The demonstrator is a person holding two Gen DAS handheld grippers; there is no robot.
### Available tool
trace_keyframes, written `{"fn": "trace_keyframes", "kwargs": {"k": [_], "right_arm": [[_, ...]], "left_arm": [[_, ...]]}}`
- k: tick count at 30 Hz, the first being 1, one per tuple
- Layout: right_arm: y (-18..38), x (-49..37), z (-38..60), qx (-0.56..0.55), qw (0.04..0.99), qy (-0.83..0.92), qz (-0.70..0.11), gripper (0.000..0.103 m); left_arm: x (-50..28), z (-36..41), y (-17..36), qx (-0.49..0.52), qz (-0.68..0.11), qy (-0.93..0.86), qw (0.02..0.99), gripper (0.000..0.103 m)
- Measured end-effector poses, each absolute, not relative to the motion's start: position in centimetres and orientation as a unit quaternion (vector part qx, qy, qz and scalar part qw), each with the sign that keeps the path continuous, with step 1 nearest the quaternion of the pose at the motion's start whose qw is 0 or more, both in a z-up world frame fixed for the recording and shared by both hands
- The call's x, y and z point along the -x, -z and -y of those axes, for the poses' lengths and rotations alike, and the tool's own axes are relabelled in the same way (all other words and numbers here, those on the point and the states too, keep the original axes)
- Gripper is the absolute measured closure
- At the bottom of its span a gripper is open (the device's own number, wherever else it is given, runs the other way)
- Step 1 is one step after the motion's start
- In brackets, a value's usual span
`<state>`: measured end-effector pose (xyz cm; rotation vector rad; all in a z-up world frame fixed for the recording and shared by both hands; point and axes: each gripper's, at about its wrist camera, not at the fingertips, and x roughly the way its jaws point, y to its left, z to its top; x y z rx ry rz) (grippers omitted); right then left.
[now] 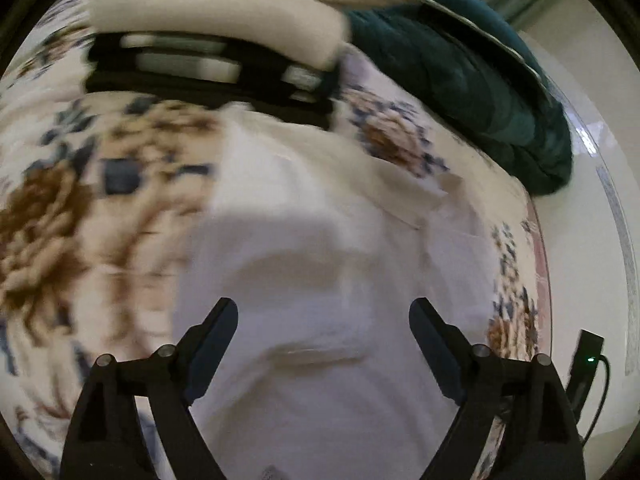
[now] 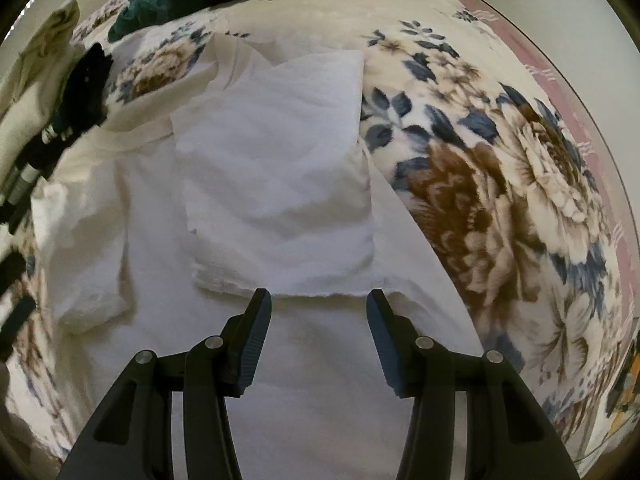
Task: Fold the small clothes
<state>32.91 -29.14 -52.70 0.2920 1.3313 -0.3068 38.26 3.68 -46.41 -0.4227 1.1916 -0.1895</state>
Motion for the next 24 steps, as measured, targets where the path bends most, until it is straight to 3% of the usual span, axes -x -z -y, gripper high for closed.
{"fn": "trace_keyframes", "kwargs": {"k": [5,9,14,17,22,24], "right_arm": [[51.8,-33.8,28.0,-0.198,0.761,0.084,-0.612,0.051],[52.3,-36.0,25.1,-0.245,0.754,0.022,-0.61,0.051],[54.3,-39.5,19.6,-0.21,0.758,-0.012,-0.618,0.051],[56.2,-40.4,16.8,-0.138,0.747,-0.012,-0.65,0.051],[55.1,-39.9,16.8,-0.112,0.749,0.001,-0.653,0.051],[53.5,-39.4,18.3,-0.109,0.752,0.032,-0.649,0.045]], "left_arm": [[-40.5,-8.7,47.0,0.172,-0.556,0.03,0.813,0.016],[-44.9,-8.3,48.7,0.117,-0.563,0.031,0.817,0.016],[-49.6,-7.6,52.2,0.025,-0.586,0.008,0.81,0.015],[-50.2,-8.8,53.6,0.035,-0.598,0.012,0.8,0.014],[-47.7,-9.8,50.1,0.045,-0.576,0.018,0.816,0.014],[-45.3,-10.1,47.5,0.047,-0.557,0.017,0.829,0.014]]}}
